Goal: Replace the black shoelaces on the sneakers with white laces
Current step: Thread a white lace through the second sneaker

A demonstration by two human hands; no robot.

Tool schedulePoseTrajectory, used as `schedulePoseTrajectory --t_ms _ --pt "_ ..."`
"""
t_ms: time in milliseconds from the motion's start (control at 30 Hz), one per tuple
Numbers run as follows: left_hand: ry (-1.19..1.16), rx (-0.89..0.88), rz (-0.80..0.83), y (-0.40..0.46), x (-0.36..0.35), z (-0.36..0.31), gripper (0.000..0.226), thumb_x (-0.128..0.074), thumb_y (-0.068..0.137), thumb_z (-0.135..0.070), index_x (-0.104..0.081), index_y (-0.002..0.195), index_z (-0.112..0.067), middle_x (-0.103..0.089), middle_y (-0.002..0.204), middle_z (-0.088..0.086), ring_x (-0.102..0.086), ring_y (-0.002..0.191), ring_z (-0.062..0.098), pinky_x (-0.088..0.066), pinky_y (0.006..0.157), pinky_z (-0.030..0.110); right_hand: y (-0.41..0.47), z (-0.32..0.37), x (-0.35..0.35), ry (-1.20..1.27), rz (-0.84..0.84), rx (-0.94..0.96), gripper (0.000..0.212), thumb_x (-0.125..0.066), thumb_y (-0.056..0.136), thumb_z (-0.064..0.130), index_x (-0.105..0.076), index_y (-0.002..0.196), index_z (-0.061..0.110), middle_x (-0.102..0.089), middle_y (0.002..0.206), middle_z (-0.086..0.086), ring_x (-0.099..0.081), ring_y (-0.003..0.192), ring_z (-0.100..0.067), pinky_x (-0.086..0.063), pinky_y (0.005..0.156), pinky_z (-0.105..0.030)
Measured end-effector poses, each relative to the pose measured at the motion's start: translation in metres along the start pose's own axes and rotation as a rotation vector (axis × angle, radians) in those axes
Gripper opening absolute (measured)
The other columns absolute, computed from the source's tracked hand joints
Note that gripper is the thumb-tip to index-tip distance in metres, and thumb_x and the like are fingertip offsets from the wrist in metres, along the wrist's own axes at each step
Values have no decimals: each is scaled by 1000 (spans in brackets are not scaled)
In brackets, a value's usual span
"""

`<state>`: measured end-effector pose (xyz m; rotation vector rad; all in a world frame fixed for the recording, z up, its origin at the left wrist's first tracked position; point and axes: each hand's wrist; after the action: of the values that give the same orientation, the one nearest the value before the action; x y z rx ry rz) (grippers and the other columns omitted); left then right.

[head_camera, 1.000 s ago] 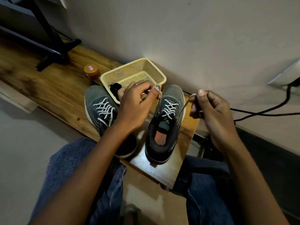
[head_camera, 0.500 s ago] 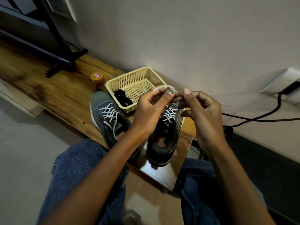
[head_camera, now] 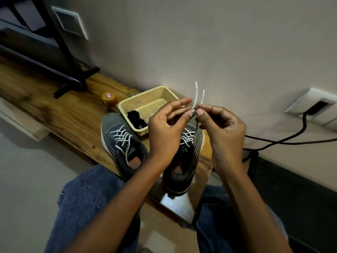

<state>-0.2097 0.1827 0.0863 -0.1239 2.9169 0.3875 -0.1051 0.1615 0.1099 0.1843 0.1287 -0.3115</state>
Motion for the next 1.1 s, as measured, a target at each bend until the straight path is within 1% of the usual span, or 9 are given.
schedulePoseTrajectory --t_ms 100,200,367,467,600,833,900,1000,1100 --pt "-7 -9 3 -1 -4 -1 27 -67 85 -2 -67 112 -6 -73 104 6 -69 100 15 -55 88 28 1 1 0 -42 -62 74 10 -70 83 1 -67 90 7 -71 81 3 -69 77 -7 -54 70 -19" --pt "-16 -17 17 -2 -8 -2 24 -67 86 -2 -69 108 -8 -73 101 4 -69 98 14 -54 86 26 1 1 1 -77 -103 132 14 -70 83 1 -66 93 10 -71 87 -3 -70 82 -13 -57 75 -25" --pt "-12 -29 47 -3 -14 -2 21 -66 86 -1 -70 105 -10 -74 97 3 -70 96 13 -53 84 23 1 3 2 -105 -143 187 18 -69 84 -1 -65 99 7 -69 89 0 -68 84 -8 -55 76 -20" --pt "-8 -43 60 -2 -15 -1 21 -66 86 0 -69 105 -10 -73 97 2 -70 96 12 -52 85 22 2 2 3 -109 -153 200 17 -69 84 0 -66 100 6 -70 91 -3 -69 85 -11 -55 77 -22" --pt "-9 -51 81 -2 -16 -1 25 -66 86 0 -69 104 -16 -73 97 -2 -69 96 11 -52 84 21 3 2 5 -130 -156 221 15 -69 85 3 -67 99 7 -71 91 -5 -70 86 -14 -56 78 -26" --pt "59 -82 64 1 -17 1 26 -69 83 1 -69 103 -17 -73 97 1 -70 94 14 -55 87 30 3 2 4 -236 -157 309 10 -69 86 5 -70 95 9 -69 85 7 -65 77 0 -49 66 -13" --pt "68 -90 52 2 -18 1 25 -70 83 0 -69 101 -18 -73 95 0 -70 93 13 -55 86 30 3 1 3 -235 -163 310 10 -69 86 6 -70 95 10 -69 85 7 -64 76 1 -48 66 -13" --pt "73 -96 31 1 -20 0 26 -71 81 1 -69 96 -21 -73 91 -4 -70 91 11 -55 84 26 2 1 3 -225 -171 311 9 -69 86 6 -70 95 9 -70 86 4 -65 78 -1 -49 68 -15" --pt "101 -131 27 0 -21 0 26 -71 81 1 -69 98 -19 -72 91 -5 -70 91 10 -55 84 26 1 1 2 -200 -197 316 8 -69 86 6 -70 95 8 -70 86 3 -66 79 -3 -51 69 -17"
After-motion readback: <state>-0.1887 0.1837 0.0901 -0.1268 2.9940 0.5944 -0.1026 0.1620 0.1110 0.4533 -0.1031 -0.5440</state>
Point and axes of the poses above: each hand's wrist, its own y-axis towards the middle knuckle, its own x-axis out of the back of the hand, z = x × y
